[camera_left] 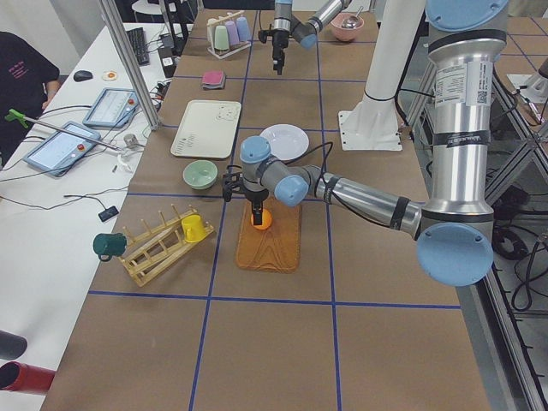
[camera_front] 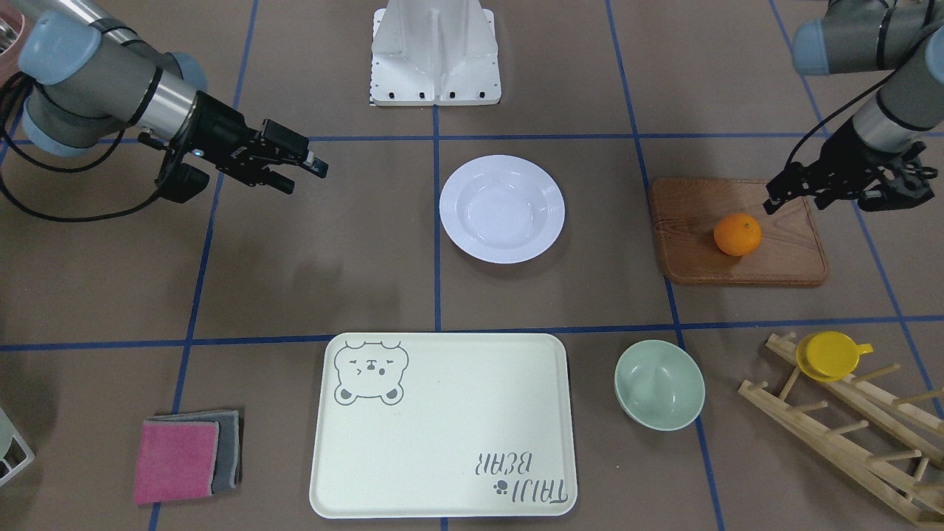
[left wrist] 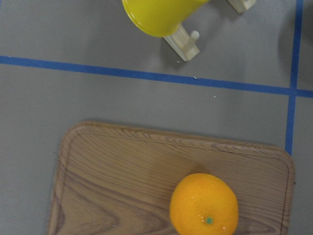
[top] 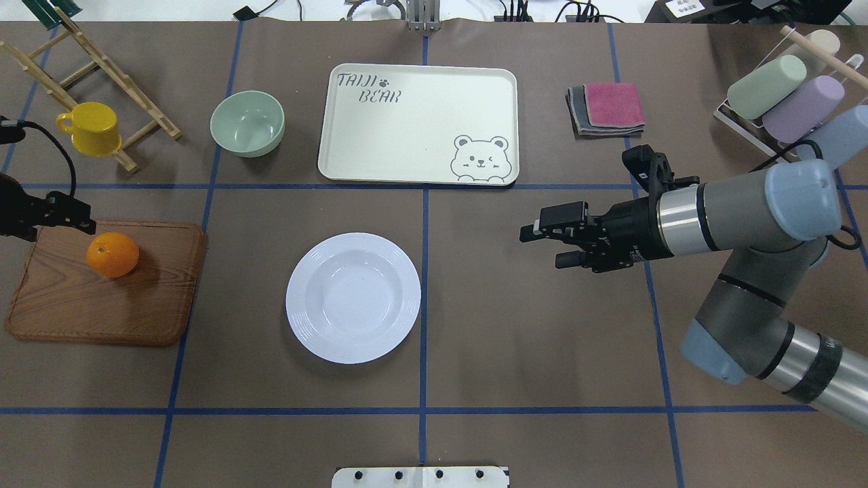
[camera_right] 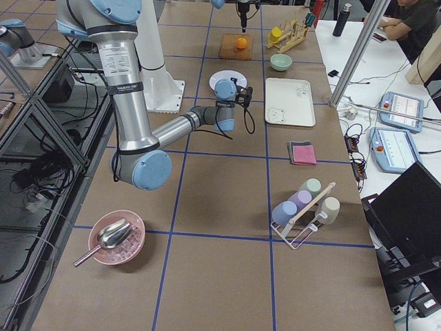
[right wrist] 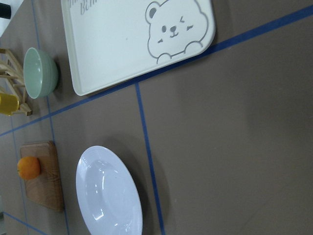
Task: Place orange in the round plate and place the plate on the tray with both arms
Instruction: 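Reach the left gripper to the orange while the right gripper nears the plate, then close the left gripper on the orange and lift it off the wooden board, then carry the orange into the white plate with the left gripper while the right nears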
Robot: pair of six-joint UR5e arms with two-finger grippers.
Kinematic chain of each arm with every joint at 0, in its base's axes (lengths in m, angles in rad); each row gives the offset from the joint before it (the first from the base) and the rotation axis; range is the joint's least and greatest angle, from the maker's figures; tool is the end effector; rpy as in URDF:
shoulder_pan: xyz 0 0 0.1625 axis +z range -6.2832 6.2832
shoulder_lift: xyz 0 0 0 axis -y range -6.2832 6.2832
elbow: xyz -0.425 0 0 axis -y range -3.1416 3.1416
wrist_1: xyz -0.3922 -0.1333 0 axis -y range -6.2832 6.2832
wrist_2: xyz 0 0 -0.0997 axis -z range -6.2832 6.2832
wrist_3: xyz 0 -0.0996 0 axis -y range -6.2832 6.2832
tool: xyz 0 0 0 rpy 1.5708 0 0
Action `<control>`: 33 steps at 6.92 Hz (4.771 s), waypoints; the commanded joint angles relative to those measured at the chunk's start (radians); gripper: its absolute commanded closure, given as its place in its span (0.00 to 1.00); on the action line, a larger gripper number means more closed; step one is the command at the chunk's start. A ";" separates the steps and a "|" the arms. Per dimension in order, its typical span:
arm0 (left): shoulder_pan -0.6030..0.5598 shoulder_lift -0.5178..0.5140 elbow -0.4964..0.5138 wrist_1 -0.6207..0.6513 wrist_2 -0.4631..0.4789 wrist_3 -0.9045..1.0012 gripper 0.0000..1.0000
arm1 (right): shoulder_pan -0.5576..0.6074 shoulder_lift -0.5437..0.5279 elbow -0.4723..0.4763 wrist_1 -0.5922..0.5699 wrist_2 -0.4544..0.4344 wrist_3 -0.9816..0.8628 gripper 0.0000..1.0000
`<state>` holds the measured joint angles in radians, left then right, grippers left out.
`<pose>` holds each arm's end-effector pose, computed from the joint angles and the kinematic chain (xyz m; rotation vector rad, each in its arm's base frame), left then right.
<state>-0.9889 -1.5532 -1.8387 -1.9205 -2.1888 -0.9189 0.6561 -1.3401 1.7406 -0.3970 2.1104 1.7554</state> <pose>0.2120 -0.4598 0.5010 0.0161 0.8335 -0.1319 -0.3805 -0.3966 0.3233 -0.0523 -1.5778 0.2347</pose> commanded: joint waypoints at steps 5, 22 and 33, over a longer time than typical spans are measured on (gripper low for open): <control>0.078 -0.076 0.173 -0.147 0.026 -0.097 0.01 | -0.088 0.007 0.010 0.012 -0.094 0.036 0.00; 0.424 -0.539 0.048 0.224 0.189 -0.569 0.28 | -0.300 0.233 -0.230 0.018 -0.502 0.023 0.01; 0.344 -0.487 0.026 0.127 0.111 -0.493 0.01 | -0.408 0.279 -0.329 0.104 -0.662 -0.002 0.10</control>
<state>-0.6015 -2.0609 -1.7897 -1.7940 -2.0229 -1.4440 0.2533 -1.0643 1.4141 -0.2953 1.4501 1.7533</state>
